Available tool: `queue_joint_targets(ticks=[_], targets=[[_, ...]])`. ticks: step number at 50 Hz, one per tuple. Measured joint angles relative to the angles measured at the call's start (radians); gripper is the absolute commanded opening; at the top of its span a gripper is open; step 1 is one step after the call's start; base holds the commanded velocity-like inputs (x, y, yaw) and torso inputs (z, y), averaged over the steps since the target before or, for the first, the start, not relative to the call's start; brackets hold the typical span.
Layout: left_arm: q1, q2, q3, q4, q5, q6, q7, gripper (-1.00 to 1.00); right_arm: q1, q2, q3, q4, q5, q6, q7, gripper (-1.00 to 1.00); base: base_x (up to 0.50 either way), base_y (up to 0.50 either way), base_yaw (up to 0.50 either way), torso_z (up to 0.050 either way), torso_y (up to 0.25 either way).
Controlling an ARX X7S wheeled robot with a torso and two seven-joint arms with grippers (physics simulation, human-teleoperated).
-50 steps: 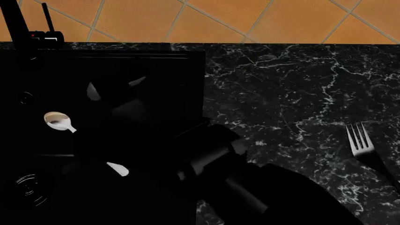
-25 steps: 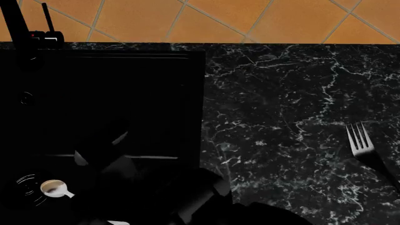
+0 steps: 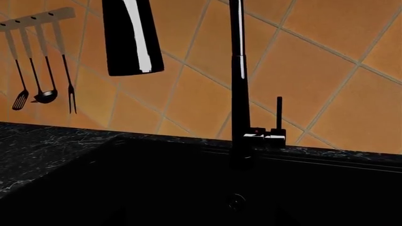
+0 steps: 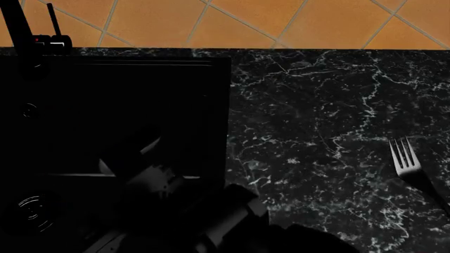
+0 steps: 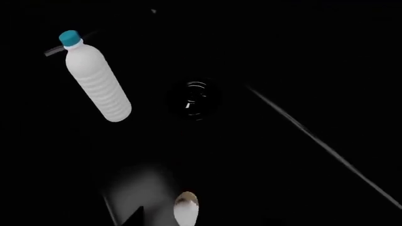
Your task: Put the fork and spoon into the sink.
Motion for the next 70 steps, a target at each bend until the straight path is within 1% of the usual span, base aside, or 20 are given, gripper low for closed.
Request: queue_joint_targets(ticks=[9, 18, 26, 32, 39, 47, 57, 70], targets=[[-0.002, -0.002, 0.003, -0.006, -0.001, 0.003, -0.001, 1.0, 0.038, -0.004, -0.04, 0.02, 0.043, -0.035, -0.024, 1.0, 0.0, 0.0, 0.0, 0.0, 0.0], [-0.004, -0.003, 0.009, -0.011, -0.002, 0.006, -0.003, 1.0, 0.119, -0.011, -0.051, 0.031, 0.115, -0.091, -0.046, 1.0, 0.0, 0.0, 0.0, 0.0, 0.0], [-0.005, -0.005, 0.014, -0.012, -0.003, 0.006, -0.004, 1.0, 0.188, -0.014, -0.057, 0.064, 0.141, -0.131, -0.056, 1.0, 0.0, 0.0, 0.0, 0.0, 0.0], [-0.004, -0.005, 0.018, -0.015, -0.003, 0.009, -0.004, 1.0, 0.228, 0.023, -0.051, 0.043, 0.148, -0.155, -0.03, 1.0, 0.0, 0.0, 0.0, 0.0, 0.0], [-0.003, -0.004, 0.02, -0.015, -0.005, 0.01, -0.006, 1.0, 0.26, 0.134, -0.033, -0.105, 0.16, -0.174, 0.069, 1.0, 0.0, 0.0, 0.0, 0.0, 0.0], [-0.001, -0.004, 0.023, -0.015, -0.008, 0.011, -0.007, 1.0, 0.278, 0.294, -0.009, -0.317, 0.176, -0.187, 0.24, 1.0, 0.0, 0.0, 0.0, 0.0, 0.0], [-0.004, -0.005, 0.027, -0.015, -0.01, 0.011, -0.008, 1.0, 0.296, 0.517, 0.0, -0.581, 0.167, -0.179, 0.468, 1.0, 0.0, 0.0, 0.0, 0.0, 0.0], [-0.007, -0.009, 0.033, -0.01, -0.014, 0.003, -0.01, 1.0, 0.306, 0.806, 0.002, -0.851, 0.171, -0.152, 0.684, 1.0, 0.0, 0.0, 0.0, 0.0, 0.0]])
